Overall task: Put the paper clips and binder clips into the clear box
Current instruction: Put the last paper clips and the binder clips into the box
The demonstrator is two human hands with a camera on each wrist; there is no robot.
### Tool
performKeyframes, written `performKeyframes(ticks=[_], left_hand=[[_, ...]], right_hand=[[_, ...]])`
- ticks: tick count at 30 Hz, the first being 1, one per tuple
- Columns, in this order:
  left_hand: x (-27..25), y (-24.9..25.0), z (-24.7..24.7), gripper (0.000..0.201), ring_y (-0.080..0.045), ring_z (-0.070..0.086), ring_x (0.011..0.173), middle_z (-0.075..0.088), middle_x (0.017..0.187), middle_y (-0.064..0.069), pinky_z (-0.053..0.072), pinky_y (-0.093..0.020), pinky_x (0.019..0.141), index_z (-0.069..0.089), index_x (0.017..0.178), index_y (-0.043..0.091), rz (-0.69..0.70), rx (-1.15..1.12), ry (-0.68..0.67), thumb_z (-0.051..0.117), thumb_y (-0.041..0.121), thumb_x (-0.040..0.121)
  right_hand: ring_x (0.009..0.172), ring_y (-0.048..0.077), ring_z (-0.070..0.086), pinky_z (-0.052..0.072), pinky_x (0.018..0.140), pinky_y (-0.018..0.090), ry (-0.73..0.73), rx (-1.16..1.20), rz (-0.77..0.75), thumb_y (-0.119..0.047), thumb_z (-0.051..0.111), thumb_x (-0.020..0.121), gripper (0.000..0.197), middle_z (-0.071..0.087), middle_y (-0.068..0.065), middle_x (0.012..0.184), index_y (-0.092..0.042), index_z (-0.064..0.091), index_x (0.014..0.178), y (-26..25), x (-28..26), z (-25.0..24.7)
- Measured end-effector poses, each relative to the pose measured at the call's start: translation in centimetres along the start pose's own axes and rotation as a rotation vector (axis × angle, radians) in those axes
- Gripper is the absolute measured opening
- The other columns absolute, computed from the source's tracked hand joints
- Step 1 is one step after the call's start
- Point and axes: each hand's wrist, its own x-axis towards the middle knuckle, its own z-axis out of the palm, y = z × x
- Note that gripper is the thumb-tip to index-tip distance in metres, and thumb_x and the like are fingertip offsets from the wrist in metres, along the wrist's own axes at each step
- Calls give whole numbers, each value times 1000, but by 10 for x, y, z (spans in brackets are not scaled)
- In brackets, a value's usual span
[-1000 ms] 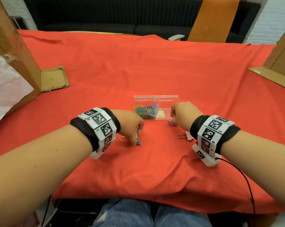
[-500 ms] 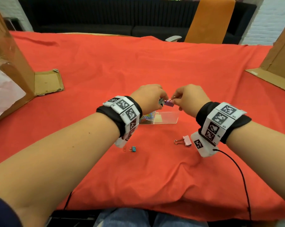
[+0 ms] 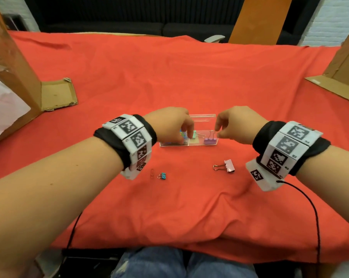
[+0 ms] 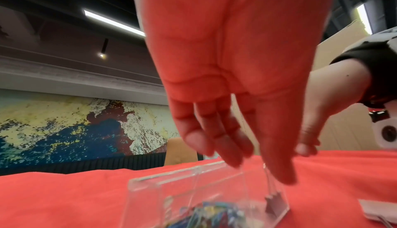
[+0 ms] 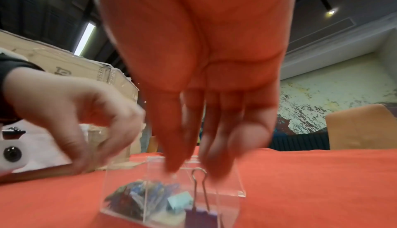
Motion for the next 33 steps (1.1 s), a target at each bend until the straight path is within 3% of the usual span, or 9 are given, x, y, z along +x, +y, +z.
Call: performKeyframes(ticks=[2,5,10,13,18,21,24,26,33], left_hand=[[-15,-4,6,27,-15,56,83,54,90,5,40,-23,71,72,99,25,-1,8,-184,73,18,74],[-32,-7,20,32,-15,59,85,59,92,5,44,-26,73,70,100,26,-32,21,-391,79,29,69],[-39,-6,37,27,-5,55,63,58,72,12,42,-22,62,70,95,20,-83,-55,-439,79,22,70],[-38,-4,38,20,-4,54,59,57,64,14,41,-19,58,70,91,18,-85,-56,-431,75,14,72],[-25,5,19,18,-10,54,72,66,82,6,37,-15,56,71,94,18,-26,-59,-212,69,14,76],[-9,10,6,21,-10,51,77,69,97,4,35,-20,66,70,98,20,-21,-75,65,65,16,79],[11,16,1,20,-17,59,89,69,104,4,45,-27,80,69,98,23,-69,-110,249,63,18,79],[23,18,1,19,-20,61,101,69,106,3,47,-32,89,69,96,23,-135,-120,298,61,18,80],[42,13,14,18,-20,60,106,69,107,5,43,-34,92,69,95,24,-219,-149,254,63,17,80]], right_hand=[[78,22,62,45,70,28,-235,-76,-1,-24,75,75,19,66,0,76,-20,69,93,3,-10,4],[80,18,57,41,63,27,-433,-191,3,-29,81,68,35,63,-3,88,-25,66,99,9,-20,19],[79,17,51,33,53,20,-405,-257,-38,-25,78,70,35,56,-5,82,-22,65,103,5,-26,33],[76,17,53,33,51,22,-396,-275,-51,-21,72,75,25,67,1,88,-22,64,98,2,-26,36],[70,16,58,40,65,23,-321,-160,-68,-18,67,79,11,72,2,79,-20,67,90,-3,-20,25],[72,16,58,40,66,22,-73,3,-67,-18,66,80,12,66,0,76,-17,73,90,-5,-11,9],[74,15,54,37,54,17,152,128,-32,-16,67,79,13,62,-1,78,-16,75,90,-5,4,0],[68,16,54,35,51,10,198,225,26,-14,68,78,12,65,0,75,-14,74,89,-3,14,0],[73,18,65,45,60,25,184,322,65,-18,71,77,6,77,5,82,-20,67,81,1,34,14]])
